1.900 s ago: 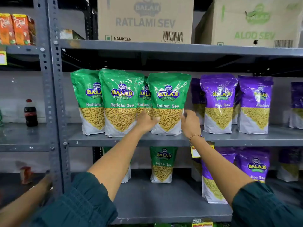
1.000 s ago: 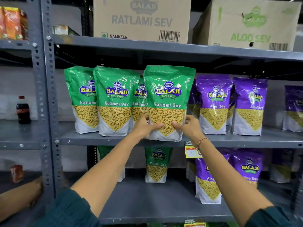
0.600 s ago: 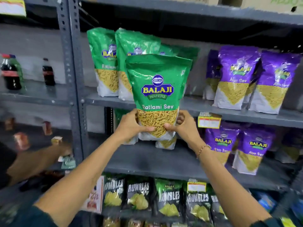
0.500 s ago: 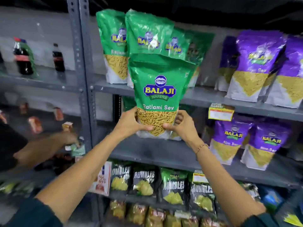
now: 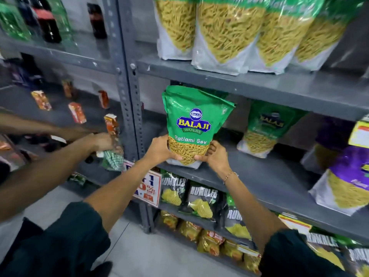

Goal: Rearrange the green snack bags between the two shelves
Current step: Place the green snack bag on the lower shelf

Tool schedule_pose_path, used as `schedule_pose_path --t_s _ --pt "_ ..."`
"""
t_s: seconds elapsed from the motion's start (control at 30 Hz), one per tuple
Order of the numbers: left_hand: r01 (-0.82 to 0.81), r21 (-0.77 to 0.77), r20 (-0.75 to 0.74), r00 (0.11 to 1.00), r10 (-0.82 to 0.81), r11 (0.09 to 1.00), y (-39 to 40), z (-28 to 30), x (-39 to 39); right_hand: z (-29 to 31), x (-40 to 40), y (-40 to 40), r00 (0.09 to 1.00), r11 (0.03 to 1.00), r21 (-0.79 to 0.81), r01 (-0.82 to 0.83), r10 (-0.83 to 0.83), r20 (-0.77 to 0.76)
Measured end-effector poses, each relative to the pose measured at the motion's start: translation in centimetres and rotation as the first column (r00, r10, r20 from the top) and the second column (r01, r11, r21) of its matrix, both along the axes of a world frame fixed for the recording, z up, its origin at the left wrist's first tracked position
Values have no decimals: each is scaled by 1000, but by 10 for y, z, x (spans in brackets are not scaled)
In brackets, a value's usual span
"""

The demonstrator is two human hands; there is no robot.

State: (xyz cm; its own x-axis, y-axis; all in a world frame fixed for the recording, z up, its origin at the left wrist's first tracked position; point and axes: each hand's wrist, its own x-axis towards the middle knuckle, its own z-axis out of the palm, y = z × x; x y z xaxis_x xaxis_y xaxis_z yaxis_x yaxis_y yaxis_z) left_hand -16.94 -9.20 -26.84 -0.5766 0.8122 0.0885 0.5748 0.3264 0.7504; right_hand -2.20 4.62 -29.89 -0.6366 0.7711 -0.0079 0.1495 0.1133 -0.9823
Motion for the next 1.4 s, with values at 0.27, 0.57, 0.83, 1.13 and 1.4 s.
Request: schedule_pose_path --t_s 0.27,0.57,0.83,1.13,1.4 --pt "-120 -19 51 991 121 993 53 -18 -40 -11 -52 49 1000 1000 -9 -20 20 13" --pt "-189 -16 123 974 190 982 58 -37 -51 -26 -73 64 992 996 13 -93 92 87" --pt "-183 -125 178 963 203 975 49 -35 -41 -22 -64 52 976 991 62 -115 101 192" --pt "-89 -230 47 994 103 969 29 37 -5 48 -16 4 939 917 396 47 -176 295" --pt "154 195 111 978 -178 969 -2 177 41 199 60 -50 995 835 550 -7 -51 90"
